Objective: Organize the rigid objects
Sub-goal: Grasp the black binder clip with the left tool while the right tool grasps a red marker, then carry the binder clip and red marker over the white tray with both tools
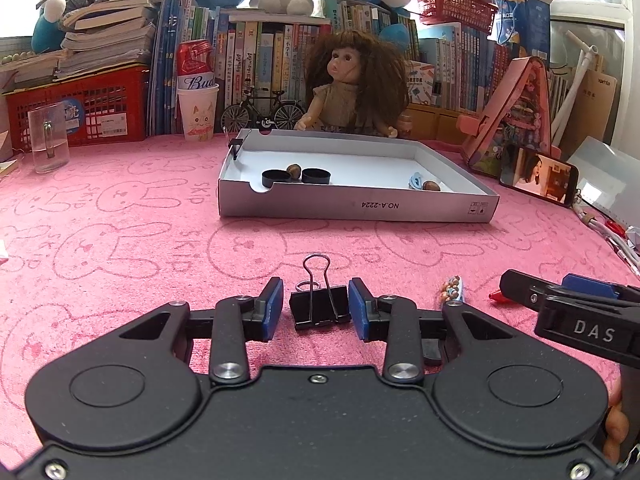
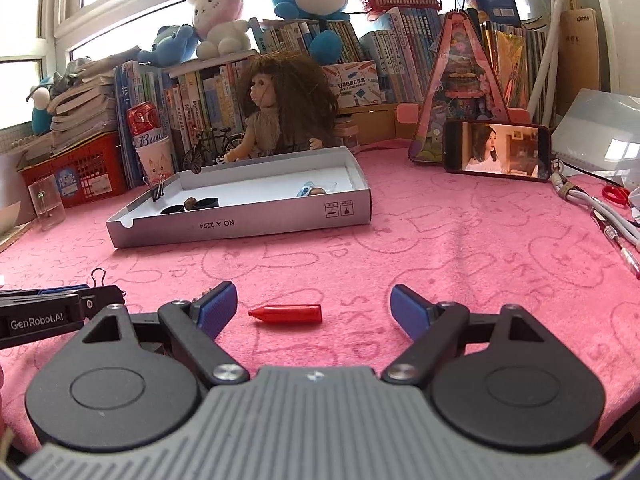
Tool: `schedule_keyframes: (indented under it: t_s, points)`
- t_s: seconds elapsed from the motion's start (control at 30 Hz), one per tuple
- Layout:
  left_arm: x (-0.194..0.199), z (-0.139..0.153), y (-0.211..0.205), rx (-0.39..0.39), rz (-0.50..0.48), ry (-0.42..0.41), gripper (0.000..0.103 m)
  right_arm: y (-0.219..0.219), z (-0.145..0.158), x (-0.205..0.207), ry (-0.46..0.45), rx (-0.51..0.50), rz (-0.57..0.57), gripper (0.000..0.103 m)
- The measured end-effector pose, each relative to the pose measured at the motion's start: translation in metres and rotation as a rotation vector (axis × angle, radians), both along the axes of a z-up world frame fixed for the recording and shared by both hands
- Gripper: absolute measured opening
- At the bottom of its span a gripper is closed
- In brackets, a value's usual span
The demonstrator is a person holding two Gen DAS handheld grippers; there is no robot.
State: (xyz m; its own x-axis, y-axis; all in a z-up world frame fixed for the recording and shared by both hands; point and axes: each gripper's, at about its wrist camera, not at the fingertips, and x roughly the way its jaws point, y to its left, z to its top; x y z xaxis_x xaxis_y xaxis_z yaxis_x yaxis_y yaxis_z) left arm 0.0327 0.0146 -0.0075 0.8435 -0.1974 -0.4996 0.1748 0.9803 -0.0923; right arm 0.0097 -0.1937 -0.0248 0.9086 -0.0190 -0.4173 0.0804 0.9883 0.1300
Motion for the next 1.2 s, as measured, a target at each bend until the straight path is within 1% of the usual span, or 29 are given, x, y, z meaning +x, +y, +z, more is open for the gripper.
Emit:
schedule_keyframes:
  t_s: [0.03,0.1,0.23,0.37,0.47,0.5,0.53,0.57,0.6,0.63,0.67,0.87,1.0,1.2]
  points:
    - [-0.001,0.000,-0.001,0.002,0.002,-0.004,0.034,0.003,-0.001,0.001,-0.002,-0.012,-0.022,0.090]
    - [-0.001,-0.002,-0.003,0.010,0.006,-0.010,0.038,0.009,-0.003,-0.001,-0.017,-0.046,-0.060,0.090]
    - [-0.001,-0.004,-0.007,0.013,0.018,-0.012,0.042,0.022,-0.007,-0.004,-0.038,-0.123,-0.076,0.090]
    - [0.001,-0.006,-0.010,0.011,0.037,-0.010,0.043,0.029,-0.010,-0.002,-0.026,-0.135,-0.076,0.090]
    - [0.002,-0.007,-0.013,0.012,0.051,-0.007,0.042,0.031,-0.010,-0.001,-0.026,-0.137,-0.078,0.087]
    - [0.002,-0.008,-0.014,0.011,0.052,-0.007,0.041,0.031,-0.010,-0.001,-0.023,-0.133,-0.076,0.086]
    - [0.002,-0.008,-0.015,0.012,0.054,-0.007,0.040,0.031,-0.011,0.000,-0.016,-0.132,-0.071,0.082]
    - [0.002,-0.008,-0.016,0.015,0.054,-0.010,0.033,0.032,-0.012,0.001,-0.006,-0.130,-0.064,0.077]
    - [0.001,-0.008,-0.018,0.022,0.055,-0.013,0.031,0.032,-0.012,0.001,0.000,-0.129,-0.060,0.075]
    - [0.000,-0.008,-0.019,0.026,0.055,-0.016,0.031,0.033,-0.013,0.000,-0.005,-0.131,-0.058,0.072]
    - [-0.001,-0.009,-0.020,0.026,0.052,-0.017,0.031,0.034,-0.012,-0.001,-0.007,-0.131,-0.054,0.065]
    - [-0.003,-0.007,-0.021,0.023,0.040,-0.023,0.031,0.033,-0.010,0.000,-0.005,-0.121,-0.030,0.049]
    - [-0.002,-0.004,-0.019,0.020,0.044,-0.029,0.031,0.029,-0.009,0.001,-0.005,-0.098,-0.021,0.049]
    - [0.003,0.003,-0.016,0.020,0.050,-0.038,0.031,0.023,-0.002,0.005,-0.020,-0.094,-0.011,0.049]
